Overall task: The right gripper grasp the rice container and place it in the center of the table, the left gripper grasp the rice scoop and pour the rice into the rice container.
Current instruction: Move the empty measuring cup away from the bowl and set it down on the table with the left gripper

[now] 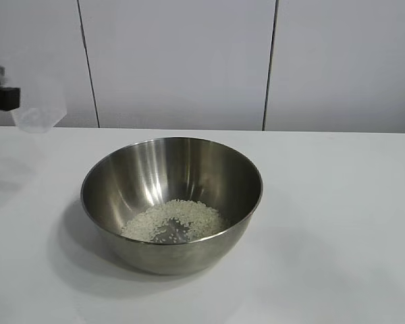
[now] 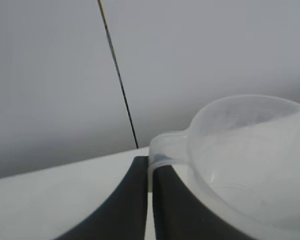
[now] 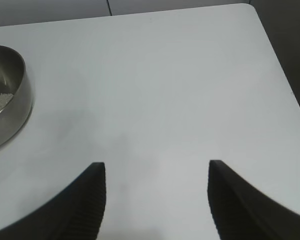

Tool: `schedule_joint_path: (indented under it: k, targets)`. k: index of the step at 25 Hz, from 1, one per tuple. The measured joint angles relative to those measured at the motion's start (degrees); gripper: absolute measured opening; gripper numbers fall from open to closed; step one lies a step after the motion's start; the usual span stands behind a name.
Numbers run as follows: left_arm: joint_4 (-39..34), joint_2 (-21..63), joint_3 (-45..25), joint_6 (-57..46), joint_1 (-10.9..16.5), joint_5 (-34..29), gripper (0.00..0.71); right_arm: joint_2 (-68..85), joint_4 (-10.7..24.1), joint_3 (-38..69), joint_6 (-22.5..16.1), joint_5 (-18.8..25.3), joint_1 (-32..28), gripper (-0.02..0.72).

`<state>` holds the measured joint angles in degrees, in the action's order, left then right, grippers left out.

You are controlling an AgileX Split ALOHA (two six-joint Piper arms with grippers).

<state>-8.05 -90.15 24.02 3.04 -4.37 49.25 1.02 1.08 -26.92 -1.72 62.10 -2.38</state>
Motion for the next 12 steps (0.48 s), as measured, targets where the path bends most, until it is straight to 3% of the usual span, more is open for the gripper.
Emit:
schedule_joint_path:
  k: [3, 5, 9, 12]
  targets:
    - [-7.2, -2.8, -1.9, -5.1, 5.8, 1.2, 0.012, 0.0, 0.0, 0.0, 0.0, 0.0, 0.0, 0.408]
    - [-8.9, -6.7, -2.6, -6.2, 8.0, 3.7, 0.012, 0.0, 0.0, 0.0, 0.0, 0.0, 0.0, 0.408]
    - [-9.4, -16.3, -2.9, -6.6, 9.4, 13.0, 0.012, 0.0, 0.0, 0.0, 0.0, 0.0, 0.0, 0.408]
    - [-9.4, -23.2, -2.3, -5.7, 9.4, 15.5, 0.012, 0.0, 0.0, 0.0, 0.0, 0.0, 0.0, 0.408]
